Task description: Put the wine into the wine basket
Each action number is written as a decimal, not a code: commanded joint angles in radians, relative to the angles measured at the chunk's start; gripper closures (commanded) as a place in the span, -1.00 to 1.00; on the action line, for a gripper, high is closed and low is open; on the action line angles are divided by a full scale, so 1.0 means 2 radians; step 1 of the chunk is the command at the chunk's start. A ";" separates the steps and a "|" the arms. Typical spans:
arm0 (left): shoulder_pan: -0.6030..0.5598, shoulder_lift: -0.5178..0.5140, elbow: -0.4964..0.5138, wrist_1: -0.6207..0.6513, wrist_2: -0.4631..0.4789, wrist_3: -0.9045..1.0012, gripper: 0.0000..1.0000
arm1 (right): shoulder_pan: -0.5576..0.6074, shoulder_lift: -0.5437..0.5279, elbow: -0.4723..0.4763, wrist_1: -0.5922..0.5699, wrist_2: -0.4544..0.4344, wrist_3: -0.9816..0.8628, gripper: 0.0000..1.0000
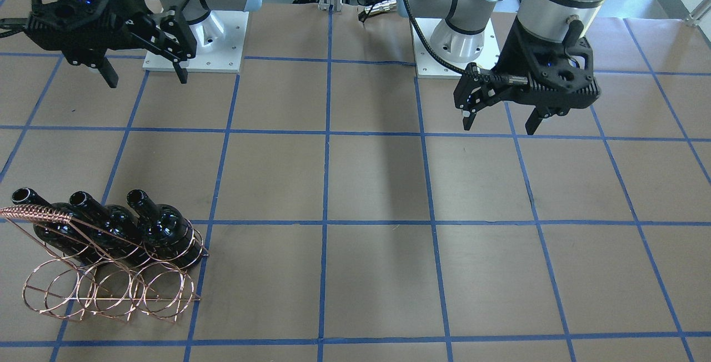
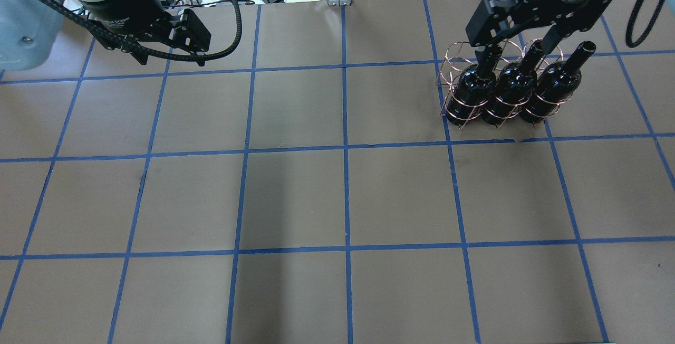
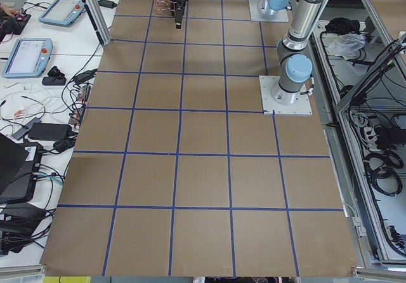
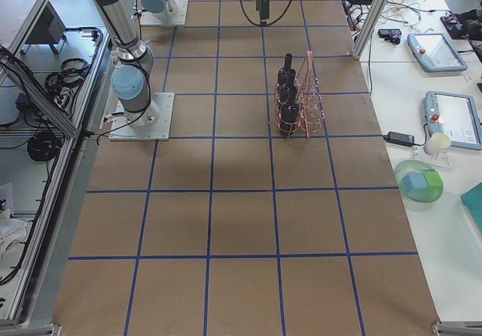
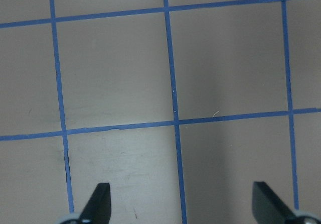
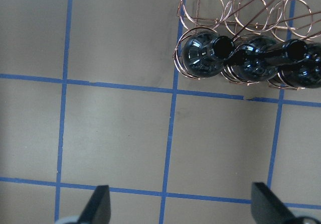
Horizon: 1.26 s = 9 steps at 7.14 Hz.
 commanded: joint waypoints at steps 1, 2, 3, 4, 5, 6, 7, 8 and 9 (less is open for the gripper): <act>-0.002 0.022 -0.003 -0.020 0.001 0.004 -1.00 | 0.011 -0.003 0.021 -0.002 -0.004 0.016 -1.00; -0.004 0.022 -0.006 -0.021 0.000 0.004 -1.00 | 0.011 -0.003 0.021 -0.007 -0.004 0.018 -1.00; -0.004 0.019 -0.009 -0.021 -0.001 0.001 -1.00 | 0.011 -0.004 0.018 -0.011 0.002 0.019 -1.00; -0.005 0.015 -0.009 -0.020 -0.004 0.001 -1.00 | 0.011 -0.003 0.016 -0.028 0.000 0.023 -1.00; -0.005 0.015 -0.009 -0.022 0.000 0.001 -1.00 | 0.011 -0.003 0.017 -0.030 -0.001 0.030 -1.00; -0.005 0.013 -0.010 -0.020 -0.005 0.000 -1.00 | 0.011 -0.003 0.017 -0.030 -0.002 0.030 -1.00; -0.005 0.015 -0.010 -0.020 0.000 0.001 -1.00 | 0.011 -0.003 0.017 -0.030 -0.002 0.030 -1.00; -0.005 0.012 -0.011 -0.020 -0.003 0.001 -1.00 | 0.011 -0.003 0.017 -0.030 -0.005 0.030 -1.00; -0.005 0.010 -0.012 -0.021 -0.003 0.001 -1.00 | 0.011 -0.003 0.017 -0.029 -0.006 0.030 -1.00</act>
